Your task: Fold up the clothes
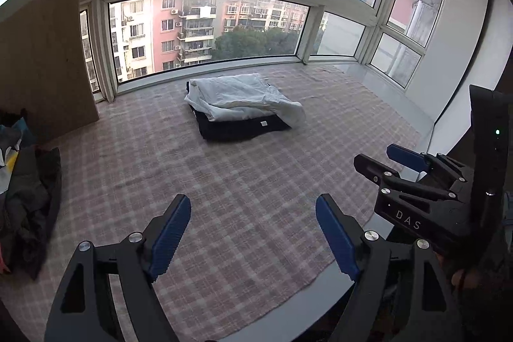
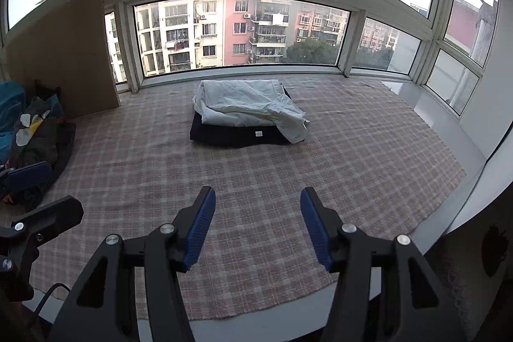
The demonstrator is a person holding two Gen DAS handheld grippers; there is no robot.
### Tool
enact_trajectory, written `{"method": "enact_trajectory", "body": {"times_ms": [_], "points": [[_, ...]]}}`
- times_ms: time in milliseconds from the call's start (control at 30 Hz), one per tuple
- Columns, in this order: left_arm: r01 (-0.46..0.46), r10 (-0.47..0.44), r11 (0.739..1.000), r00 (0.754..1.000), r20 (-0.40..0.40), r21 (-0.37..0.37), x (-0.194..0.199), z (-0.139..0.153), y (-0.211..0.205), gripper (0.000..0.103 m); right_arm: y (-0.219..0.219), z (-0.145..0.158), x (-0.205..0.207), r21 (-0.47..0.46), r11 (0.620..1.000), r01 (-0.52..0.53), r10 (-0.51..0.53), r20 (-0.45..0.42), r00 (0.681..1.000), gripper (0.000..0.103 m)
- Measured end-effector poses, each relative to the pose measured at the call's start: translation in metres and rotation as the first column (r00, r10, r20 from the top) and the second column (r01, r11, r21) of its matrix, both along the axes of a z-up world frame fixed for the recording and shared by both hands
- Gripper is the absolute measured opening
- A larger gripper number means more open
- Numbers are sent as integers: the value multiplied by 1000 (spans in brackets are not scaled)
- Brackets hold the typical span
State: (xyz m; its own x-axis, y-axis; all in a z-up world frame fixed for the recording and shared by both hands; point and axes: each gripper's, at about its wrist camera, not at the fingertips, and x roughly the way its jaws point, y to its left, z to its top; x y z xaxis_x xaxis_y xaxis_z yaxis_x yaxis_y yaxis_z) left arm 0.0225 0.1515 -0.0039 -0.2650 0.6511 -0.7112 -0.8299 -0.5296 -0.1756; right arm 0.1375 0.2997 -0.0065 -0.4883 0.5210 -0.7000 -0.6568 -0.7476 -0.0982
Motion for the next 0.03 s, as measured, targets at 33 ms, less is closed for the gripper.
{"method": "enact_trajectory", "body": {"times_ms": [33], "points": [[-1, 1, 1000, 1000, -5, -4, 1, 0, 1, 79, 0, -1, 0, 0, 1000, -2, 2, 3, 1000, 55]]}}
